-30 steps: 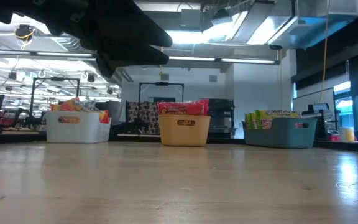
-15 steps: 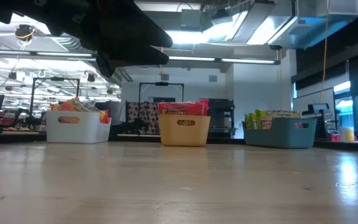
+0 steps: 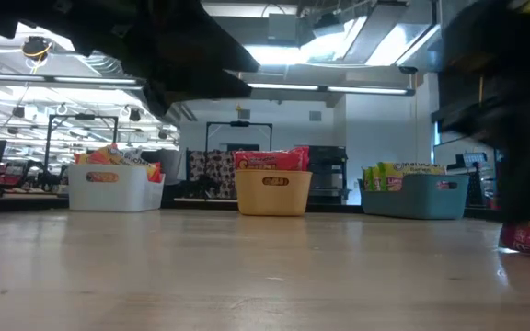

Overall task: Sort Maruchan noodles
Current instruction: Put the green noodle pack into the blue bin

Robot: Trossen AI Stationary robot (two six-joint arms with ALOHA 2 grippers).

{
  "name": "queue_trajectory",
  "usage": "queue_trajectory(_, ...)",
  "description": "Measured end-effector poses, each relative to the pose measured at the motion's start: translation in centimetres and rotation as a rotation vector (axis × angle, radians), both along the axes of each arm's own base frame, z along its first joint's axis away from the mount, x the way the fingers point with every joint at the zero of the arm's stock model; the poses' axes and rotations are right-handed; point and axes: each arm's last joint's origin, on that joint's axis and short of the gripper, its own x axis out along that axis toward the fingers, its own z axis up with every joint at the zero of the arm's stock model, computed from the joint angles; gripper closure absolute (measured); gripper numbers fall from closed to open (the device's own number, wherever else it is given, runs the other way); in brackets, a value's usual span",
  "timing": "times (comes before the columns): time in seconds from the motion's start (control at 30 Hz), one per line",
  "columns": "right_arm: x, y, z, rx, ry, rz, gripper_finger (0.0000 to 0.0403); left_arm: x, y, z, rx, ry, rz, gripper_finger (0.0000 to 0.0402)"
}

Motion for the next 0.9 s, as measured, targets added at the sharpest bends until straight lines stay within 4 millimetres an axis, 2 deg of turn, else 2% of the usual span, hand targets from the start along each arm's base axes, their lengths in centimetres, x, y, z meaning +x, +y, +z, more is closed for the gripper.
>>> queue_trajectory(0.13,2.6,-1.8,-1.5,-0.036,-0.027,0.049,0.0385,0.3,-0.2,-1.1,-0.015,0.010,0.007,0.0243)
queue_trajectory(0.23,4.2,-3.0,-1.6,-0.068,-0.098,0.079,0.0385,0.7,-0.4,-2.0,-0.044,0.009,0.005,0.0243)
queue_trajectory(0.33,5.0,-3.9,-0.2,-0.103,-0.160,0.096,0.0385,0.9,-0.5,-3.0,-0.063,0.023,0.006,0.0243)
queue_trajectory(0.4,5.1,-3.9,1.8,-0.107,-0.208,0.130,0.0385,1.0,-0.6,-3.6,-0.074,0.031,-0.010,0.0243)
queue_trajectory(0.5,3.4,-3.4,4.0,-0.061,-0.187,0.200,0.0385,1.0,-0.7,-3.7,-0.094,0.041,-0.023,0.0243)
queue_trajectory(0.63,0.2,-1.9,5.4,0.055,-0.072,0.250,0.0385,1.0,-0.7,-3.6,-0.093,0.030,-0.024,0.0243)
queue_trajectory(0.8,-4.5,0.9,4.3,0.265,0.157,0.250,0.0385,1.1,-0.6,-3.6,-0.092,0.028,-0.020,0.0243)
queue_trajectory(0.9,-6.8,2.3,3.1,0.321,0.237,0.206,0.0385,1.1,-0.6,-3.6,-0.092,0.028,-0.019,0.0243)
